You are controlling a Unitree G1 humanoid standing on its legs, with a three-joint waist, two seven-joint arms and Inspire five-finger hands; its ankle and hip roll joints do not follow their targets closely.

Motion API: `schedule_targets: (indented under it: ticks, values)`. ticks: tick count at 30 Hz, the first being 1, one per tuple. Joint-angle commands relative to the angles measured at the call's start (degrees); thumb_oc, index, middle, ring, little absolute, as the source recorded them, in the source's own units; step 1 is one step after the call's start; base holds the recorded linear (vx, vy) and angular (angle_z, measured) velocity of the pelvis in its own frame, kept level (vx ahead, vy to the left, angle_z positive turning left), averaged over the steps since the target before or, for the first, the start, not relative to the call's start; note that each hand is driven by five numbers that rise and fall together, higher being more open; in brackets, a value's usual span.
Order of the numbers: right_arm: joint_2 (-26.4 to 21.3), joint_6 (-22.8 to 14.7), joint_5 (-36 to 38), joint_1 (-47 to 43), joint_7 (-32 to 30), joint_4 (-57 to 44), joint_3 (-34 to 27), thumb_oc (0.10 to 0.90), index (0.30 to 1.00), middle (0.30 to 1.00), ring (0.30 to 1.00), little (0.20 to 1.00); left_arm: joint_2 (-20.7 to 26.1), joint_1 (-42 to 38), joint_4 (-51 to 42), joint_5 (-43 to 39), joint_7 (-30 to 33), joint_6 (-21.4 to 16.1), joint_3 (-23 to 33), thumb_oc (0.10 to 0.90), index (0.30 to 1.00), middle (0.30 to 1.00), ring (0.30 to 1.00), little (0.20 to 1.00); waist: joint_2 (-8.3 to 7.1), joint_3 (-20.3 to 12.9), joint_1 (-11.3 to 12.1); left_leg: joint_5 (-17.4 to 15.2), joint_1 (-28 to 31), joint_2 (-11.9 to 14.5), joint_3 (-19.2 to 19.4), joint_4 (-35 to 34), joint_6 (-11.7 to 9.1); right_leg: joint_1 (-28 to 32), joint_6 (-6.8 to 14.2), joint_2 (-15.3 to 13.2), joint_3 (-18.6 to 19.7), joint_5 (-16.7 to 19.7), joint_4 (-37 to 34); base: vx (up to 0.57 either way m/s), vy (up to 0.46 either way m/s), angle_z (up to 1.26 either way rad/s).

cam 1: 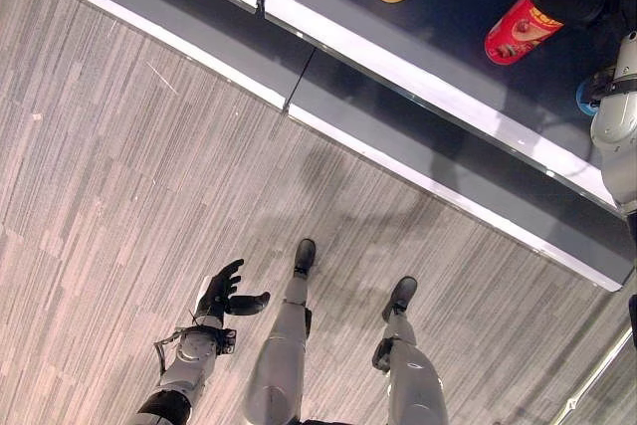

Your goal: Put the goods on the table back onto the shelves and tidy them up.

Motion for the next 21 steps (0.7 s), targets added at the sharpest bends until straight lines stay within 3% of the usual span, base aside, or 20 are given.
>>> schedule_targets:
  ticks: [1,14,21]
  values:
    - [-4.88,-0.76,-0.62,-5.0,-3.68,-4.17,-0.49,0.8,0.9,0.9,0.9,0.9,2.13,3.35,0.79,1.67,1.8,-1.5,0.63,0.8,0.9,0.9,0.9,0.9,-2.2,-2.85,0.18,-6.87,-2.04,4.9,1.41,6.21,-3.73,0.1,5.28,-6.26,3.14,-4.04,8.23,0.0,0.0,0.0]
    - [-4.13,-1.3,-0.01,-4.73,-3.46,-5.31,-0.61,0.8,0.9,0.9,0.9,0.9,2.01,2.91,1.28,2.23,1.97,-1.14,0.79,0.8,0.9,0.9,0.9,0.9,-2.51,-3.45,-0.06,-6.76,-1.85,4.9,1.47,6.34,-3.67,0.3,5.16,-6.24,3.05,-4.07,8.25,0.0,0.0,0.0]
    - [-5.29,-1.78,-1.64,-3.98,-4.3,-10.49,-2.68,0.8,0.9,0.9,0.9,0.9,2.35,3.19,1.88,3.34,1.64,-0.66,1.1,0.8,0.9,0.9,0.9,0.9,-3.14,-5.43,-0.01,-6.58,-0.21,5.29,1.38,4.85,-3.83,1.66,5.35,-5.97,2.54,-3.86,7.07,0.0,0.0,0.0]
